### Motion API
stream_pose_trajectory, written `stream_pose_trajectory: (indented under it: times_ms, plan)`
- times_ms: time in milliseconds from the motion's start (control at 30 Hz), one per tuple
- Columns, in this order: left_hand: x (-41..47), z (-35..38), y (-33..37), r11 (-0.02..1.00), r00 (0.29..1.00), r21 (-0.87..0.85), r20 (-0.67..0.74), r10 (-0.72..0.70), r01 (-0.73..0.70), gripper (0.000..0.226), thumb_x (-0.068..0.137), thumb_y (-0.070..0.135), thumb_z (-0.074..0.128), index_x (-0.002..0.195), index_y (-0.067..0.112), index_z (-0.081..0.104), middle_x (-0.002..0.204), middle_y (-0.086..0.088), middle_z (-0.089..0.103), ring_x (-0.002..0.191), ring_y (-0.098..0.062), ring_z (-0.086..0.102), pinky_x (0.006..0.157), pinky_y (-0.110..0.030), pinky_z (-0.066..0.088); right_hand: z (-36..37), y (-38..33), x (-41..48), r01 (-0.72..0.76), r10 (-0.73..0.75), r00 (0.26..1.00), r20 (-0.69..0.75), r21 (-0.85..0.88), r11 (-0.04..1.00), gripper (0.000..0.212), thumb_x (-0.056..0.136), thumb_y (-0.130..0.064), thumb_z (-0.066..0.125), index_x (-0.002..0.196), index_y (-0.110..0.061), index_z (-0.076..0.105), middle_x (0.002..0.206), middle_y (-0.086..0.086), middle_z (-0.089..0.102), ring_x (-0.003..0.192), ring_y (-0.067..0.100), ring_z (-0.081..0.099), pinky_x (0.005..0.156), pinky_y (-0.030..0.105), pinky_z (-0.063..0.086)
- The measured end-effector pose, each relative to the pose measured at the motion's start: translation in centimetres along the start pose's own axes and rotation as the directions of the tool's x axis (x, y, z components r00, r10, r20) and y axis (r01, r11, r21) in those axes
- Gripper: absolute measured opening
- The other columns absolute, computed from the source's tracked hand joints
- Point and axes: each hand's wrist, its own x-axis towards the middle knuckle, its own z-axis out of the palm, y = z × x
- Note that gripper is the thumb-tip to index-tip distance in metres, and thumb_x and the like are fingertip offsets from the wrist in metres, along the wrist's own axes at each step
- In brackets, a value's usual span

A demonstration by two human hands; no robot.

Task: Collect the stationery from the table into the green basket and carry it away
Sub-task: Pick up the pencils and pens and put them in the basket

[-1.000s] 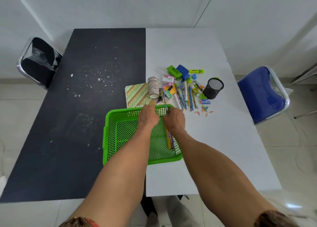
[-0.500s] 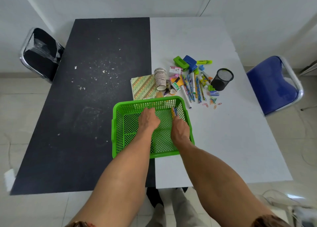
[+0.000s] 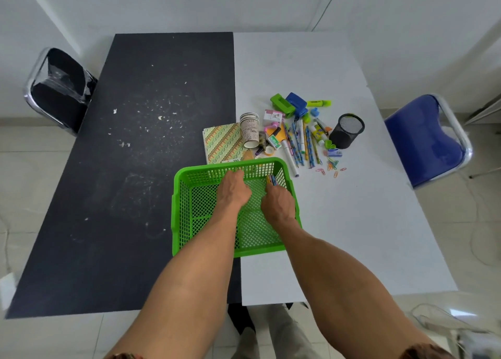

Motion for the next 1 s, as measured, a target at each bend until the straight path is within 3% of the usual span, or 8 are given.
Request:
stream_pose_trajectory:
  times_ms: [133,300,433,567,667,800,1000]
  plan:
    - [0.8,-1.3,1.7,1.000,0.999,-0.003,-0.023,0.023,-0.023,0.046,0.092,0.010,0.060,0.137,0.009,0.047,0.131,-0.015,0.050,0.112,-0.030,0.056,0.091,-0.037,0.050,-1.9,0.1,1.2,0.095,-0.088,0.986,-0.139,0.044,0.994,0.013,0.090,-0.010,0.047,0.097,-0.008,0.058,0.095,0.009,0.063,0.081,0.031,0.062,0.064,0.035,0.044]
    - [2.3,-2.5,3.7,0.999,0.996,0.022,-0.074,0.043,-0.041,0.038,0.092,0.013,0.059,0.130,0.012,0.052,0.122,-0.012,0.052,0.104,-0.028,0.056,0.085,-0.039,0.052,-4.6,2.0,3.5,0.040,-0.021,0.971,-0.238,0.078,0.996,0.018,0.089,-0.011,0.045,0.098,-0.008,0.060,0.092,0.008,0.061,0.081,0.032,0.061,0.064,0.037,0.045]
    - [3.7,-2.1,5.5,0.997,0.993,0.054,-0.106,0.052,-0.046,0.034,0.091,0.012,0.059,0.124,0.008,0.055,0.118,-0.013,0.054,0.100,-0.028,0.057,0.081,-0.039,0.053,-6.1,5.0,5.6,-0.071,0.089,0.976,-0.200,0.094,0.993,0.031,0.088,-0.010,0.048,0.117,-0.010,0.059,0.108,0.010,0.063,0.091,0.032,0.062,0.073,0.037,0.049]
    - [5.3,-1.2,7.1,0.996,0.991,0.057,-0.115,0.068,-0.062,0.041,0.090,0.014,0.060,0.130,0.008,0.053,0.119,-0.015,0.054,0.102,-0.030,0.058,0.083,-0.043,0.054,-6.6,8.2,7.7,-0.177,0.191,0.975,-0.113,0.121,0.977,0.033,0.089,-0.011,0.052,0.122,-0.011,0.056,0.114,0.012,0.061,0.102,0.032,0.059,0.080,0.037,0.047]
    - [6.6,-0.3,8.7,0.996,0.991,0.061,-0.113,0.075,-0.068,0.039,0.092,0.015,0.059,0.129,0.007,0.052,0.117,-0.016,0.053,0.104,-0.031,0.056,0.085,-0.042,0.053,-6.5,10.4,9.4,-0.226,0.235,0.970,-0.062,0.116,0.967,0.034,0.088,-0.010,0.054,0.122,-0.011,0.056,0.114,0.012,0.060,0.105,0.031,0.058,0.080,0.035,0.047]
    - [8.7,1.1,11.0,0.994,0.990,0.081,-0.114,0.084,-0.075,0.034,0.092,0.014,0.058,0.125,0.007,0.055,0.114,-0.014,0.055,0.100,-0.029,0.057,0.075,-0.036,0.048,-6.0,13.2,12.0,-0.261,0.264,0.964,-0.005,0.133,0.956,0.032,0.091,-0.014,0.055,0.122,-0.013,0.056,0.117,0.011,0.060,0.108,0.028,0.058,0.085,0.037,0.049]
    - [12.7,4.2,13.7,0.994,0.995,0.097,-0.087,0.054,-0.045,0.039,0.092,0.013,0.058,0.130,0.008,0.053,0.130,-0.015,0.048,0.108,-0.030,0.056,0.082,-0.037,0.049,-5.5,17.2,16.1,-0.332,0.320,0.943,0.090,0.217,0.918,0.028,0.091,-0.012,0.057,0.120,-0.010,0.056,0.116,0.014,0.062,0.107,0.030,0.059,0.088,0.036,0.049]
